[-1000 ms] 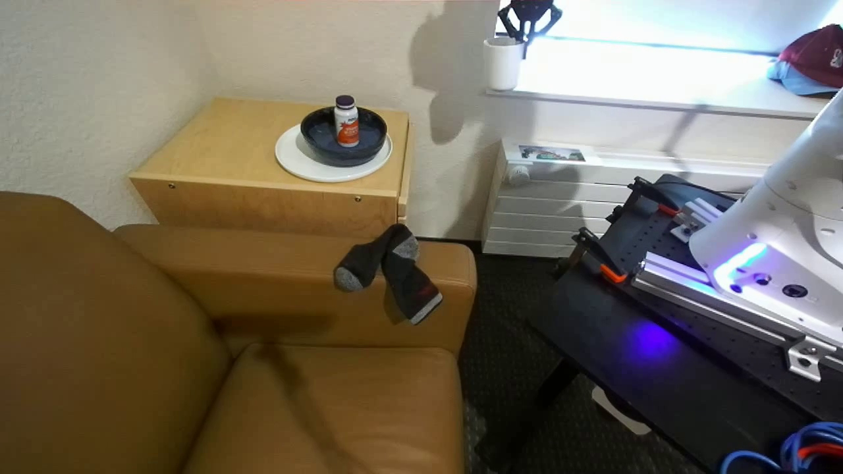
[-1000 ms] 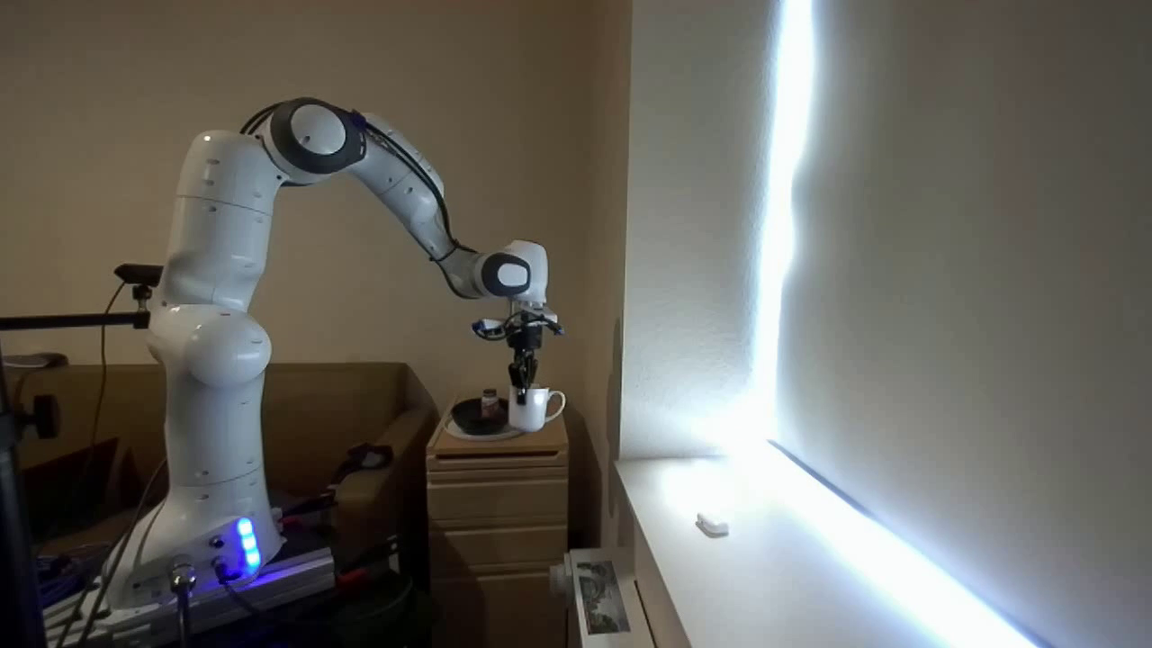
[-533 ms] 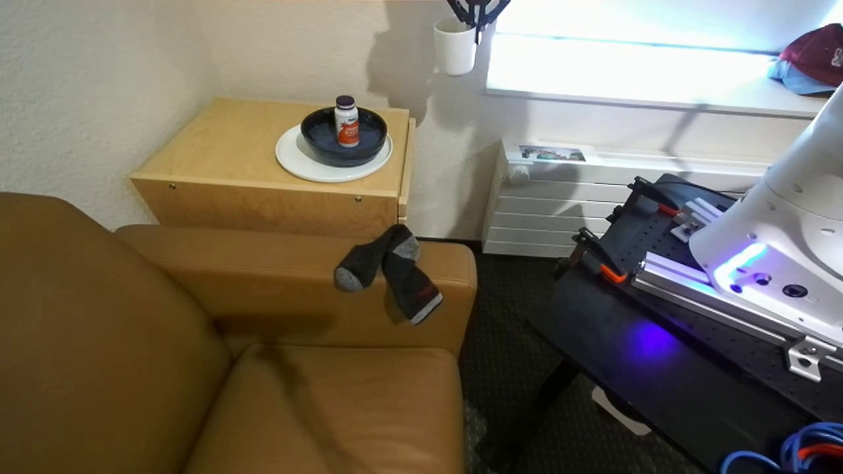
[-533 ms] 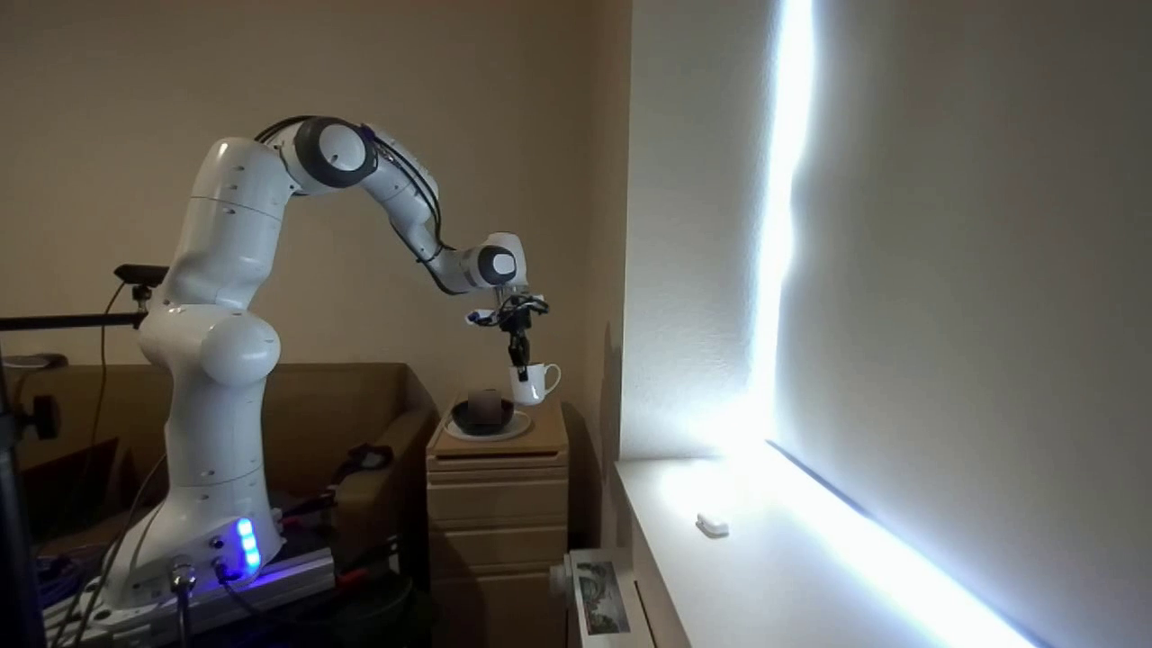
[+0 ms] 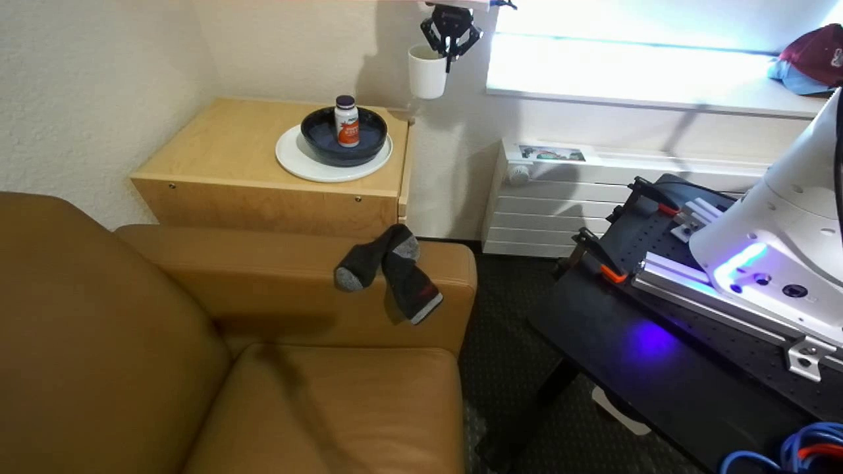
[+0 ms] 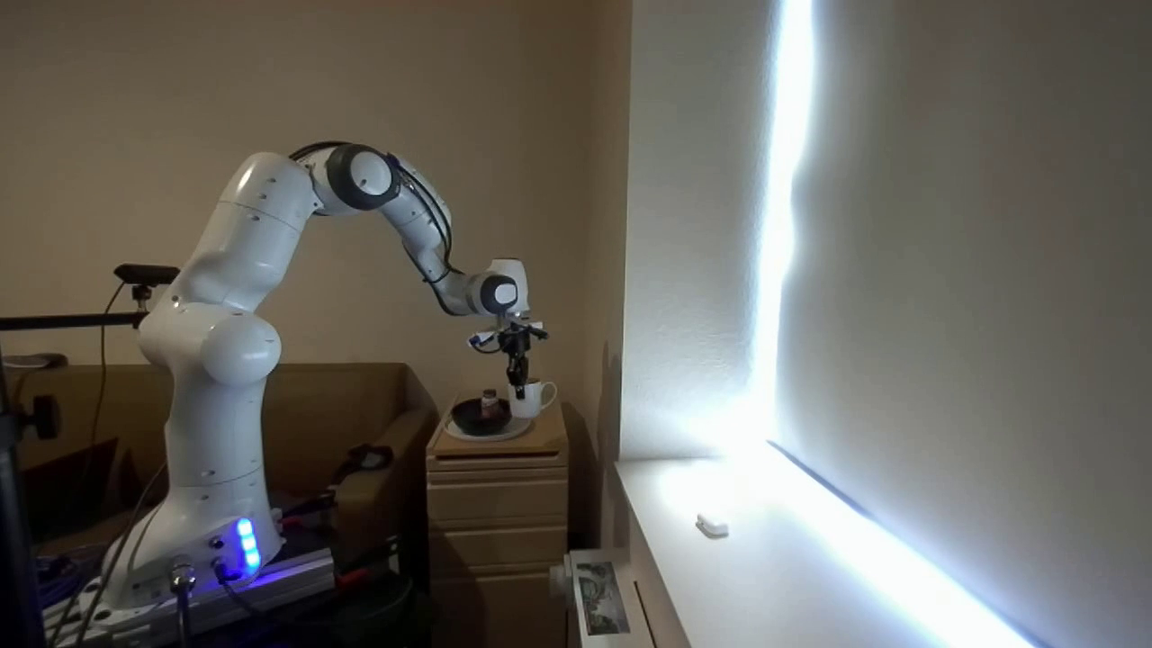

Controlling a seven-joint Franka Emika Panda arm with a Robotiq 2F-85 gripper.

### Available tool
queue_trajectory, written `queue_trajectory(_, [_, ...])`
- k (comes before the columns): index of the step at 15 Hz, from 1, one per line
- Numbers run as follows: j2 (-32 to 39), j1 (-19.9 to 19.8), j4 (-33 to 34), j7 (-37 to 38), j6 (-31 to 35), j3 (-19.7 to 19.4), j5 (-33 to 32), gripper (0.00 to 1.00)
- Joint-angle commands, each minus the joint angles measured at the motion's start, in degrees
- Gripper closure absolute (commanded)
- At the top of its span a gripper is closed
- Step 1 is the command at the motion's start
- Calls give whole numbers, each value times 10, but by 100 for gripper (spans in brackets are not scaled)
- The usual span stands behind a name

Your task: Put the mug cup on the dresser

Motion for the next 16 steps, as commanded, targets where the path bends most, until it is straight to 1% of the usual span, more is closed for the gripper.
queue_trajectory(1, [61,8,62,18,30,0,37,99])
queue_trajectory(3, [86,14,87,29,35,-3,48,99])
queue_trajectory(4, [65,17,53,17,28,-8,38,95])
queue_trajectory(6, [86,19,74,22,30,-8,44,95])
queue_trajectory(7, [92,20,81,24,23,-10,42,99])
queue_trajectory(12, [133,12,120,36,37,-6,68,99])
queue_trajectory(16, [161,14,156,42,47,-7,92,99])
